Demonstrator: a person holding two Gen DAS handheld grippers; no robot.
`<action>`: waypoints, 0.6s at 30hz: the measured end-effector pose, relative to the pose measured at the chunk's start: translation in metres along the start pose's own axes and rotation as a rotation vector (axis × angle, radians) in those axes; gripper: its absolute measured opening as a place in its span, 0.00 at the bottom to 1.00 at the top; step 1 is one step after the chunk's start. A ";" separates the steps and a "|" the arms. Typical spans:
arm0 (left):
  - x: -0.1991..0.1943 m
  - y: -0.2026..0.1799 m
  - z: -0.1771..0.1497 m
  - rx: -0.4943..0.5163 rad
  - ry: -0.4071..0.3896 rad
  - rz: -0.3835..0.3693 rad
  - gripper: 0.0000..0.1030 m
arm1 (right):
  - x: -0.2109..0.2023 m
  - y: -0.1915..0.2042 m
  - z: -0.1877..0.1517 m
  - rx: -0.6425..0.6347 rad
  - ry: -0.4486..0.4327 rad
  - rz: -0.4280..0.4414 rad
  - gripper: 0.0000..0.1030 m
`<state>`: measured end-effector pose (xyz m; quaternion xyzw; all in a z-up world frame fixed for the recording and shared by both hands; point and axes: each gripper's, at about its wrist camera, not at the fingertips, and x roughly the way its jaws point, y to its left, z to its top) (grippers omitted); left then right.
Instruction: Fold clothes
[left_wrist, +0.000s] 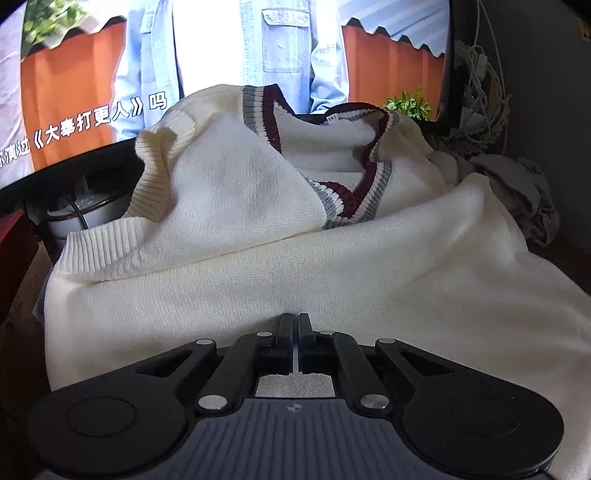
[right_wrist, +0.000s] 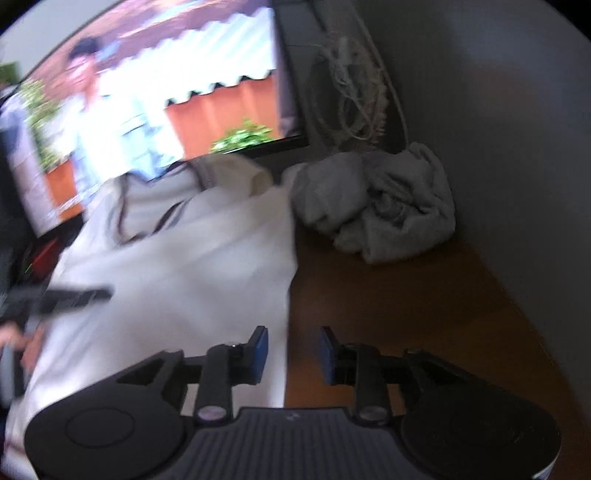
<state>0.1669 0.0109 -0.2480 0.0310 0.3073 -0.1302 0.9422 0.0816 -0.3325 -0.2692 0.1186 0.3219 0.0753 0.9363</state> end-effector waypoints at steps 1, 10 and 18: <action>0.000 0.002 0.000 -0.012 0.001 -0.009 0.04 | 0.009 -0.001 0.007 0.006 0.004 -0.003 0.29; 0.000 0.015 0.000 -0.084 0.003 -0.070 0.04 | 0.059 0.016 0.038 -0.210 -0.053 -0.262 0.00; 0.001 0.019 -0.001 -0.110 0.004 -0.093 0.04 | 0.033 -0.025 0.040 0.101 0.001 0.055 0.21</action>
